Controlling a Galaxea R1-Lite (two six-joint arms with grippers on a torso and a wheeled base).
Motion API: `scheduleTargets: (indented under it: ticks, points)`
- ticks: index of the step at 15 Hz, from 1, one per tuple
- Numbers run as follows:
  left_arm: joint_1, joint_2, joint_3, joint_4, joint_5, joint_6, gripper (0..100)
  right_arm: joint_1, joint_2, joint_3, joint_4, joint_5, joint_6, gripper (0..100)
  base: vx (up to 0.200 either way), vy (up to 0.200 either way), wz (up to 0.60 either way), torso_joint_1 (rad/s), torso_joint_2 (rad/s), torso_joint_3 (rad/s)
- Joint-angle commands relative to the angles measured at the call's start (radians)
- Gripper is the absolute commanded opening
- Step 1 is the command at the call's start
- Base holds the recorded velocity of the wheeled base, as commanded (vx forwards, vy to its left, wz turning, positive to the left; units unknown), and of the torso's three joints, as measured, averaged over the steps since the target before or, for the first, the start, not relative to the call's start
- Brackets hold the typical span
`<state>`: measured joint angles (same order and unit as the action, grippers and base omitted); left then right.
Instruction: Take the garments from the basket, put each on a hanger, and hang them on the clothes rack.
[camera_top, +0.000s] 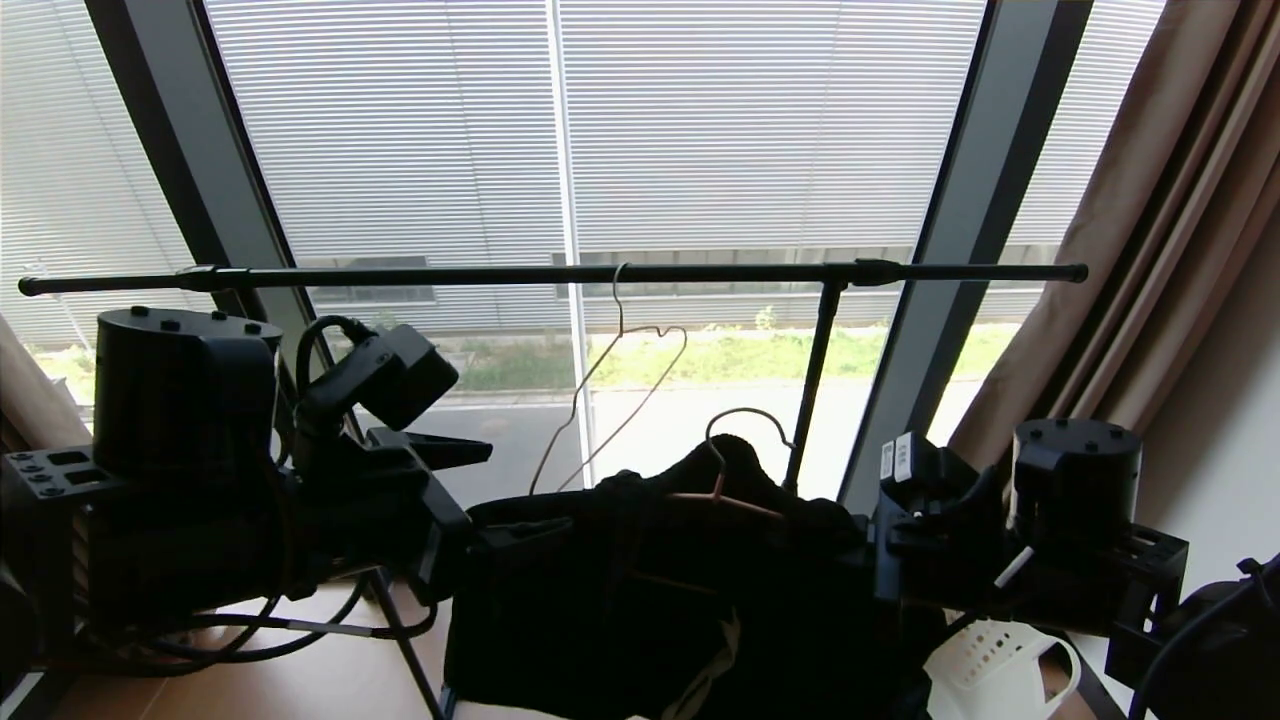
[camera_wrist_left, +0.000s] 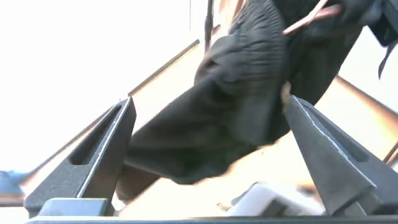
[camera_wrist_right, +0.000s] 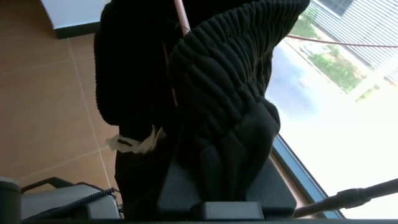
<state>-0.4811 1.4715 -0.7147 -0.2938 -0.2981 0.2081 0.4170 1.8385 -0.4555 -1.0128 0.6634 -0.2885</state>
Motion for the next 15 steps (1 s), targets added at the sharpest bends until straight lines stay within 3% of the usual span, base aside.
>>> scheduleTargets:
  ticks: [1, 4, 6, 15]
  points:
    - [0.088, -0.019, 0.008, 0.012, -0.090, 0.082, 100, 0.000, 0.001, 0.009, 0.000, 0.036, -0.004, 0, 0.000, 0.000, 0.00, 0.000, 0.00, 0.000]
    - [0.150, 0.003, 0.055, 0.010, -0.262, 0.317, 100, 0.000, -0.001, 0.028, 0.000, 0.042, -0.044, 0, 0.000, 0.000, 0.00, 0.000, 0.00, 0.000]
    - [0.145, 0.030, 0.064, 0.010, -0.292, 0.392, 100, 0.006, -0.008, 0.035, 0.000, 0.042, -0.044, 0, 0.000, 0.000, 0.00, 0.000, 0.00, 0.000]
    - [0.082, 0.170, 0.069, -0.034, -0.300, 0.413, 100, 0.085, -0.028, 0.055, -0.001, 0.039, -0.046, 0, 0.000, 0.000, 0.00, 0.000, 0.00, 0.000]
